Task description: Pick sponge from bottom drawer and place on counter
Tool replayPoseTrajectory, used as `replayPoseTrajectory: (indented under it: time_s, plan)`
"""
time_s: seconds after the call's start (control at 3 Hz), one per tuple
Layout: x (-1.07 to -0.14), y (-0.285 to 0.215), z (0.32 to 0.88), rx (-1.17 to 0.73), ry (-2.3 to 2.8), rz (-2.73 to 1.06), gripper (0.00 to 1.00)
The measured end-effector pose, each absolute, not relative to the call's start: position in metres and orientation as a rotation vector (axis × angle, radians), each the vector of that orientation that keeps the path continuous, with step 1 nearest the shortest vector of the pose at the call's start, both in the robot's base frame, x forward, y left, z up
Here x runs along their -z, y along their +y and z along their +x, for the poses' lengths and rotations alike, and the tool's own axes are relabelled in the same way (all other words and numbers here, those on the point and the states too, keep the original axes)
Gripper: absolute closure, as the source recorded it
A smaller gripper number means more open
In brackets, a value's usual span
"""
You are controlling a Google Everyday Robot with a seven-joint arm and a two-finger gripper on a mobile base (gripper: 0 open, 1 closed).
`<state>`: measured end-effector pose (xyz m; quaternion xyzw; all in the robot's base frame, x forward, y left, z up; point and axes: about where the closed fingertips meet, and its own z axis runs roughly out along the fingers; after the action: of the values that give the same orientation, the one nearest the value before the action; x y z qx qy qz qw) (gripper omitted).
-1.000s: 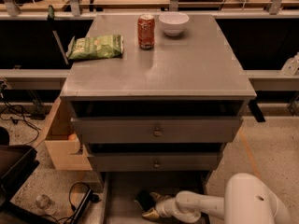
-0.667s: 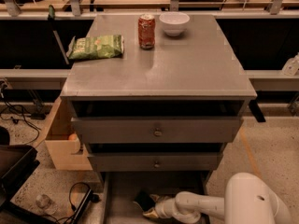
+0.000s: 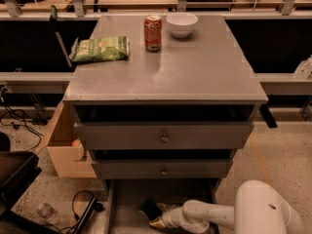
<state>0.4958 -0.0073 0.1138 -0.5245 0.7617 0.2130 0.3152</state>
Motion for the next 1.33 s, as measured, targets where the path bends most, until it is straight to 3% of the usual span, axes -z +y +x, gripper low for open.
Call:
replayPoseTrajectory:
  time_s: [0.33,1.33]
  plan:
    - [-0.147,-0.018,0.488,-0.617,1.977,-1.398,1.0]
    - [-0.36,-0.135,0.442,-0.723,2.028,-1.317,1.0]
